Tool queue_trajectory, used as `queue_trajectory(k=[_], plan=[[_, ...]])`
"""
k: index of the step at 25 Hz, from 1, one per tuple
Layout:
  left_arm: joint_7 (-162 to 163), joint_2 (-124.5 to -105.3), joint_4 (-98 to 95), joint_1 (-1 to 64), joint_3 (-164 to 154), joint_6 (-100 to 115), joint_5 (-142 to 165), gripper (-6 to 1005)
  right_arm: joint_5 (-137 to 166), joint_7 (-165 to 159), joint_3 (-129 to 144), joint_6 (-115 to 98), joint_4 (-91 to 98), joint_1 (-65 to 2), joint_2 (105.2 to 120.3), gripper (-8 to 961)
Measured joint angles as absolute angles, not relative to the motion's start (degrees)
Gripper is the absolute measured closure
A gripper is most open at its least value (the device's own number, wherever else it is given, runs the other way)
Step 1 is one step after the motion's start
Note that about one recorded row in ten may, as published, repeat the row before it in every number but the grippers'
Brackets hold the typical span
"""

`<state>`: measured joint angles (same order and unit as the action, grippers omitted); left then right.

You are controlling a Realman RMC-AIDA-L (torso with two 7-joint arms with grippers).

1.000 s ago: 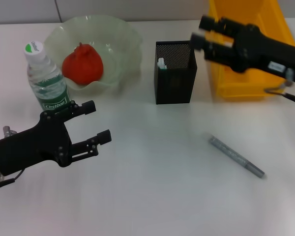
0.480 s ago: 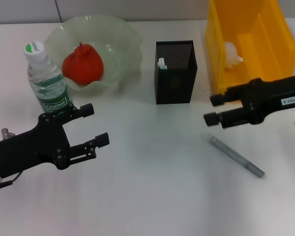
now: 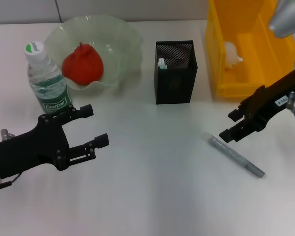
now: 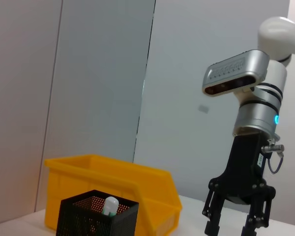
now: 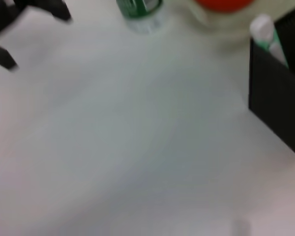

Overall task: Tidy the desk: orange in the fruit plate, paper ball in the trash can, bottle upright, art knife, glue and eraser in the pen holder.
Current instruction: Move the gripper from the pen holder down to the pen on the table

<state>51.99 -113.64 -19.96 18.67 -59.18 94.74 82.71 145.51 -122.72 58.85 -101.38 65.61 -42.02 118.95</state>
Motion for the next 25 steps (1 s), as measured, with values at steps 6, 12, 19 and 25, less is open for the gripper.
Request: queue_trajectory(k=[6, 12, 19, 25], plan=[[50.0, -113.81, -19.6, 18.4, -59.3, 94.4, 84.0, 197, 147.9, -126.7, 66.5, -99.3, 65.5, -43.1, 119.09, 271], [48.6, -114.0, -19.9, 18.3, -59.4, 94.4, 86.9, 197, 149.7, -129.6, 72.3, -96.7, 65.4, -43.5, 119.1, 272], [47.6, -114.0, -20.1, 18.9, -59.5, 95.1, 91.9, 197, 150.3, -132.4, 77.9, -94.6, 65.4, -43.7, 119.16, 276], [47.6, -114.24, -20.2, 19.1, -59.6, 94.7, 92.2, 197, 150.4, -134.4, 82.1, -93.0, 65.4, -43.6, 119.27, 278]])
